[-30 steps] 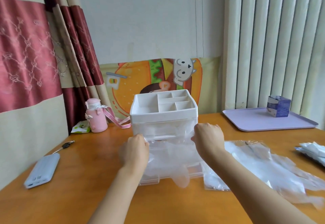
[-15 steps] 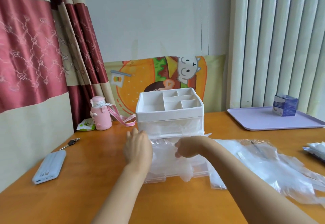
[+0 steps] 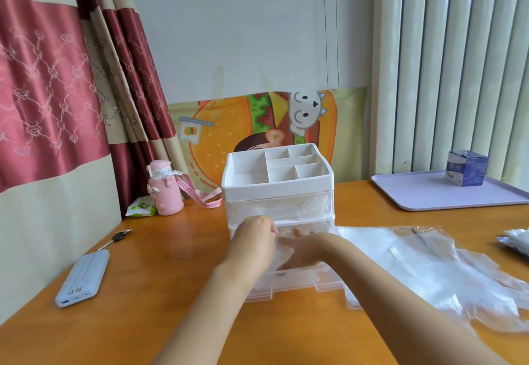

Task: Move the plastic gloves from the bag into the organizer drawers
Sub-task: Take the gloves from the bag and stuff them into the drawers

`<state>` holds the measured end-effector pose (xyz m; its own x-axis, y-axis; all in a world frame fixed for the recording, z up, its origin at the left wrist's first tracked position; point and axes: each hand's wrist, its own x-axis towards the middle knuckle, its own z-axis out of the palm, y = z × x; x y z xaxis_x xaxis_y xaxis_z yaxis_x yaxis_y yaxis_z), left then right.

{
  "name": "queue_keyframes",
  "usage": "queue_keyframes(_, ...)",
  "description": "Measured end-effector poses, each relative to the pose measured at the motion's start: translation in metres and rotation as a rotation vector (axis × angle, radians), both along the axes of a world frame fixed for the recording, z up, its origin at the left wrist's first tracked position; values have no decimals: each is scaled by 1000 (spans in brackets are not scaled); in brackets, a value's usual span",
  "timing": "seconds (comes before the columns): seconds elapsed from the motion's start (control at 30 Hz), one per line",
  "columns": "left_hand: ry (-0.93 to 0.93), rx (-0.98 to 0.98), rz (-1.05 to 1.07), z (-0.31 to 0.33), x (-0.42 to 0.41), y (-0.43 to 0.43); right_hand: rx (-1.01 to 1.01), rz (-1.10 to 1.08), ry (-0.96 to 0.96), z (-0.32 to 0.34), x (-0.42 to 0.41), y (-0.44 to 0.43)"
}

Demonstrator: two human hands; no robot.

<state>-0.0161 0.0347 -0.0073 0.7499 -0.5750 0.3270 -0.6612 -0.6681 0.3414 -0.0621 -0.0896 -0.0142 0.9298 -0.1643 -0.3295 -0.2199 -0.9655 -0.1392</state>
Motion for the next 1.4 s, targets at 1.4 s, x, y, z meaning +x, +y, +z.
queue_keyframes(1.4,164,-182,-489,-55,-137,-145,165,-480,-603,-34,-194,-206)
